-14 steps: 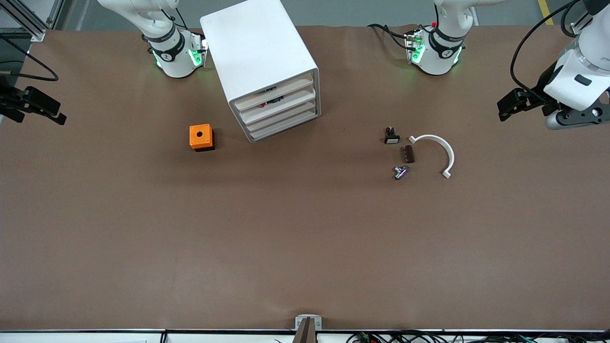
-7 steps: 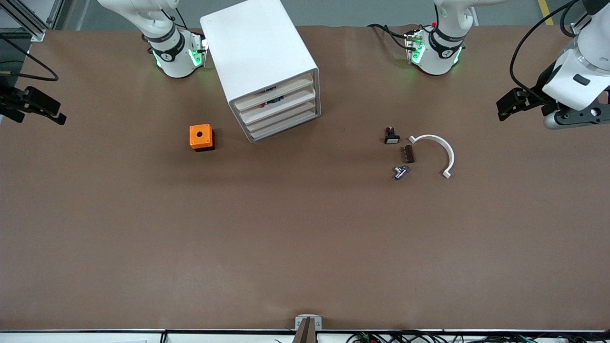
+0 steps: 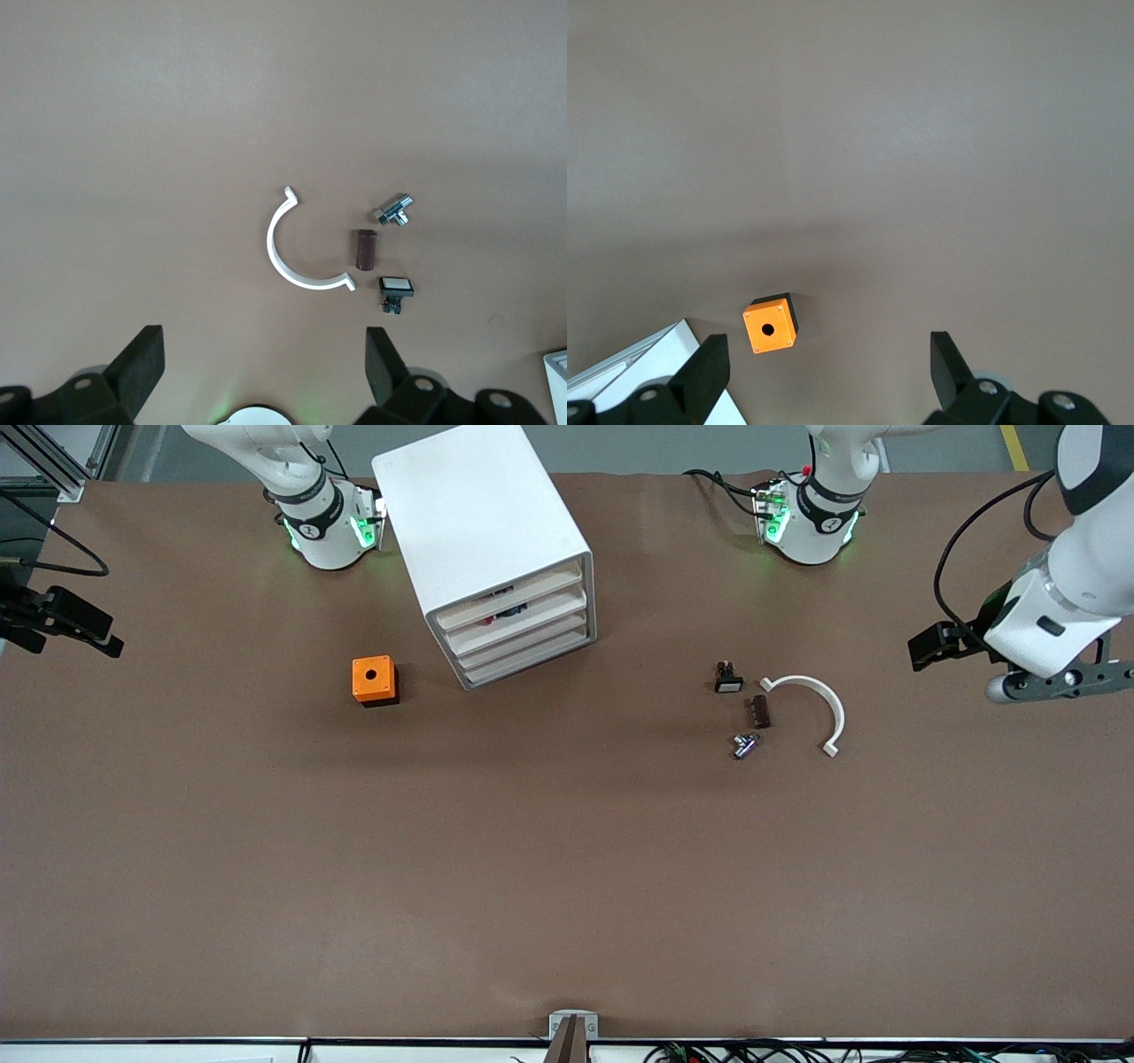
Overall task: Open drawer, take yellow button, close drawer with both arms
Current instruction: 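Reach the left gripper toward the white cabinet's drawer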
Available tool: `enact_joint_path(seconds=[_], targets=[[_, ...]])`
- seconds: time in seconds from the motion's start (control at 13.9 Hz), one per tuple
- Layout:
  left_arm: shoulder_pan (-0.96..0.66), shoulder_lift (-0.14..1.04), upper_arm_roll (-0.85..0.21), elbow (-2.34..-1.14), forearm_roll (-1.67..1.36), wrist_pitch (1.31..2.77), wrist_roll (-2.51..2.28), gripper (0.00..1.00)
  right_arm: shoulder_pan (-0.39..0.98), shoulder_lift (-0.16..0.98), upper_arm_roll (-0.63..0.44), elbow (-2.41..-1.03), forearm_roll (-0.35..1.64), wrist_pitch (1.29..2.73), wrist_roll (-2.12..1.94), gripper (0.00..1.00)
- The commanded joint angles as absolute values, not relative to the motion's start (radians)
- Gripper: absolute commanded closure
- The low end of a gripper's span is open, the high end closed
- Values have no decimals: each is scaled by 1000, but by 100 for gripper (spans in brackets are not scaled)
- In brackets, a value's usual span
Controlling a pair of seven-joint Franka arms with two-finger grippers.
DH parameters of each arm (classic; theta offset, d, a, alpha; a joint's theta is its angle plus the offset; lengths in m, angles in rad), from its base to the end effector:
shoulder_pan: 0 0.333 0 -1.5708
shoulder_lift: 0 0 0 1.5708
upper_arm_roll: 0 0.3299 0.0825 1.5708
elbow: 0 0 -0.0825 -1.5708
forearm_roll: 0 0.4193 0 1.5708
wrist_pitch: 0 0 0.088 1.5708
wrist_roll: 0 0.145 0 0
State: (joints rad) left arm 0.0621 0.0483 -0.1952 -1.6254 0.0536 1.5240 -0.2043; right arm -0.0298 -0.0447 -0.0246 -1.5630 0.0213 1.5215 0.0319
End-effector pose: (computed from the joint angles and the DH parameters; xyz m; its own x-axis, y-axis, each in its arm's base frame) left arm 0.5852 -0.0682 0.5417 0.9880 0.0735 -0.1362 0.0640 -0.9953 -0.0731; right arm 0.5698 -0.0282 0.6260 0.9964 -0.0851 0.0025 -0.0850 -0.9961 -0.0225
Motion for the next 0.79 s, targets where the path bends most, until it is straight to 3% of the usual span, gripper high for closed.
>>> enact_joint_path(seconds=[0.0, 0.14, 0.43, 0.72], targets=[[29, 155, -201, -1548, 61, 1485, -213, 0, -35, -34, -18, -1542, 9, 1517, 25, 0], [28, 250, -201, -1543, 55, 1485, -270, 0, -35, -34, -18, -1542, 9, 1517, 25, 0], [-24, 455, -201, -1413, 45, 1486, -530, 0, -35, -34, -18, -1542, 9, 1517, 23, 0], [-107, 573, -201, -1364, -3, 1491, -959, 0, -35, -34, -18, -1542, 9, 1517, 25, 0]])
